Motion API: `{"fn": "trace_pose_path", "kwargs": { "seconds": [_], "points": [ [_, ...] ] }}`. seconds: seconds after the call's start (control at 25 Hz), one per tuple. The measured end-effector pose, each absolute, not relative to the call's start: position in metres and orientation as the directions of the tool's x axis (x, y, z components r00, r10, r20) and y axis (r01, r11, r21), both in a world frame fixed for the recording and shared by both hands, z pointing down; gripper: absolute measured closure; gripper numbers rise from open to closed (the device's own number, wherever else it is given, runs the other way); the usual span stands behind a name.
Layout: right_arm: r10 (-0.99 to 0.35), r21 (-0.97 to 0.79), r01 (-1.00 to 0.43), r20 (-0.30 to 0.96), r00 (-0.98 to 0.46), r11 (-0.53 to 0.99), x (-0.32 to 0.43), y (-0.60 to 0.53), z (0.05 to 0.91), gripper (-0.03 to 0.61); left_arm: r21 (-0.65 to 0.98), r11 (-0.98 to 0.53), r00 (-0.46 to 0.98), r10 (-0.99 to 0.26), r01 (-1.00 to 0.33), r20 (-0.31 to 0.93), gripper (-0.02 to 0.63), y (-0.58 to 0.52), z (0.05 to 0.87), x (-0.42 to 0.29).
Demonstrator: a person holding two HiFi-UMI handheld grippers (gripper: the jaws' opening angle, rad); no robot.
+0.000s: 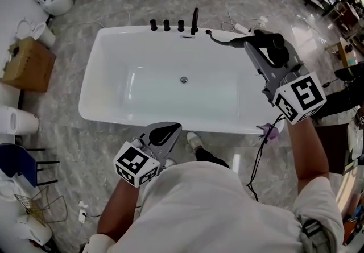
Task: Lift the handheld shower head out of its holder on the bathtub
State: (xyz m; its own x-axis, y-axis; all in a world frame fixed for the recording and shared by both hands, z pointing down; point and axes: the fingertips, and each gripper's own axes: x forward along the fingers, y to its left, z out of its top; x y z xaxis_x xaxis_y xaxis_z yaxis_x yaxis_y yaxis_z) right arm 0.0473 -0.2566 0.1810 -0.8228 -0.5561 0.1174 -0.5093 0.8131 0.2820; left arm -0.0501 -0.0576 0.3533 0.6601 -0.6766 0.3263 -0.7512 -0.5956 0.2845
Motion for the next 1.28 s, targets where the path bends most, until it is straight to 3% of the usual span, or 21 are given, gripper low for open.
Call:
{"fn": "trace_pose_path", "kwargs": {
  "seconds": [0.72, 1.28],
  "points": [
    [-0.449, 0.151, -0.424, 0.238, -0.861, 0.893, 0.021, -0.153, 0.250, 0.436, 0.314, -0.584, 0.663, -0.676, -0.748, 0.322, 0.606, -0.035, 0.357, -0.066],
    [-0.491, 0.131, -0.474, 0.264, -0.830, 0.871, 0.022, -0.137, 0.293, 0.436, 0.315, -0.584, 0.663, -0.676, -0.748, 0.322, 0.606, -0.019, 0.361, -0.074]
  ]
}}
